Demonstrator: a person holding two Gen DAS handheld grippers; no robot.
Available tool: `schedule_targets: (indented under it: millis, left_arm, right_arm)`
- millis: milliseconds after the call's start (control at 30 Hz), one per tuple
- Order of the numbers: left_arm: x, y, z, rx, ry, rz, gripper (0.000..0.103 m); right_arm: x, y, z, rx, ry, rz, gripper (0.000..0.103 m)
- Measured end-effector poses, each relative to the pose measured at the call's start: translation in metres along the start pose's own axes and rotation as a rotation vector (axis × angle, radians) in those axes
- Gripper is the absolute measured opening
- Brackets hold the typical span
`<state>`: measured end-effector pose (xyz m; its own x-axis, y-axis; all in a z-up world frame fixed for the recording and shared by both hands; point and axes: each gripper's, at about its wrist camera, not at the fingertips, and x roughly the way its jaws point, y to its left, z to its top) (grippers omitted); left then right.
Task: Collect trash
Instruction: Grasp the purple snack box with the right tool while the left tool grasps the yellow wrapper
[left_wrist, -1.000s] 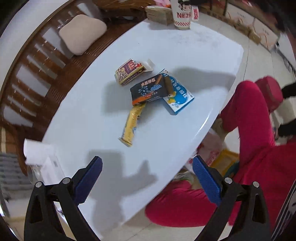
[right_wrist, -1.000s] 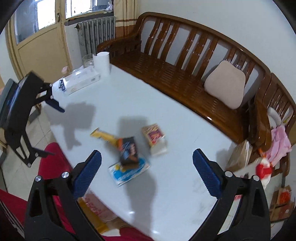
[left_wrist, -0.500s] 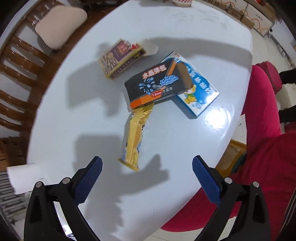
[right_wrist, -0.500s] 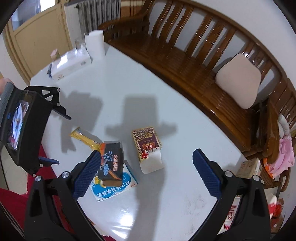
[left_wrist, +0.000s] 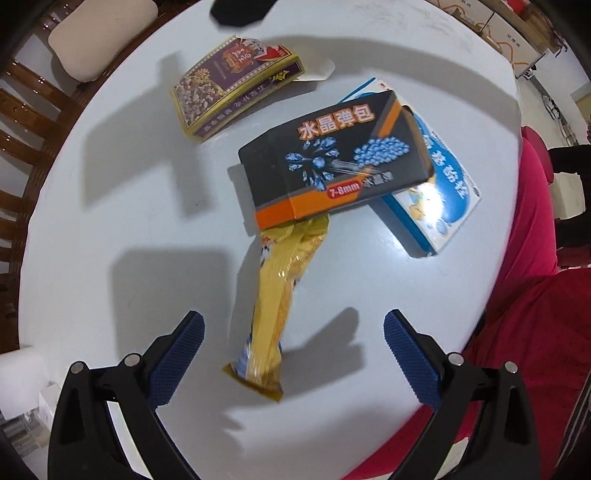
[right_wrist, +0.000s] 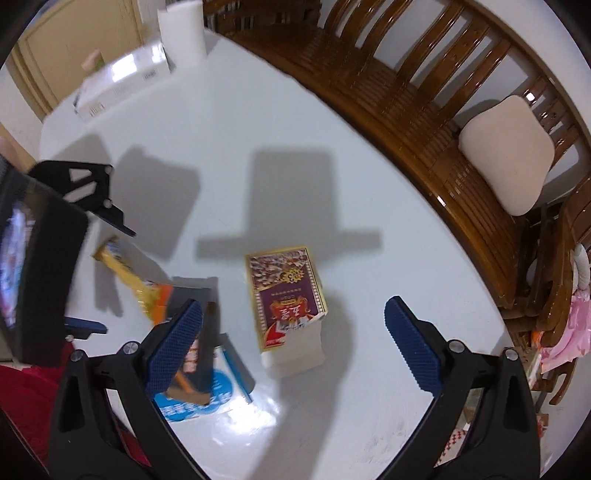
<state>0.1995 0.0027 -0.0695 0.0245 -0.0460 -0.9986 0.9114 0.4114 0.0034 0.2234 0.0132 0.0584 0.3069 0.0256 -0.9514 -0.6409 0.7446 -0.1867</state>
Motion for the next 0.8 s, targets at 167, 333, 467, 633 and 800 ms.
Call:
schedule_targets:
  millis: [167,333,467,633,800]
  left_arm:
    - [0.009,0.006,0.0,-0.009,-0.003,-0.025,0.095]
    - [0.014,0.013,-0.002,-0.026,0.001,-0.036,0.095]
    - [0.015,0.016,-0.007,-0.038,-0.012,-0.029,0.089]
    - [0.012,0.016,-0.011,-0.047,-0.029,-0.016,0.079]
    - [0.001,0.023,0.003,-0.068,-0.034,-0.015,0.06]
  right_arm:
    - [0.032,-0.001,0.004,-0.015,0.056,0.009,0.097]
    - [0.055,0.001,0.007,-0.026,0.09,0.028,0.096]
    - [0.069,0.003,0.009,-0.032,0.107,0.018,0.096]
    - [0.081,0.001,0.011,-0.02,0.123,0.024,0.082]
    - [0.087,0.001,0.008,-0.007,0.142,0.027,0.068]
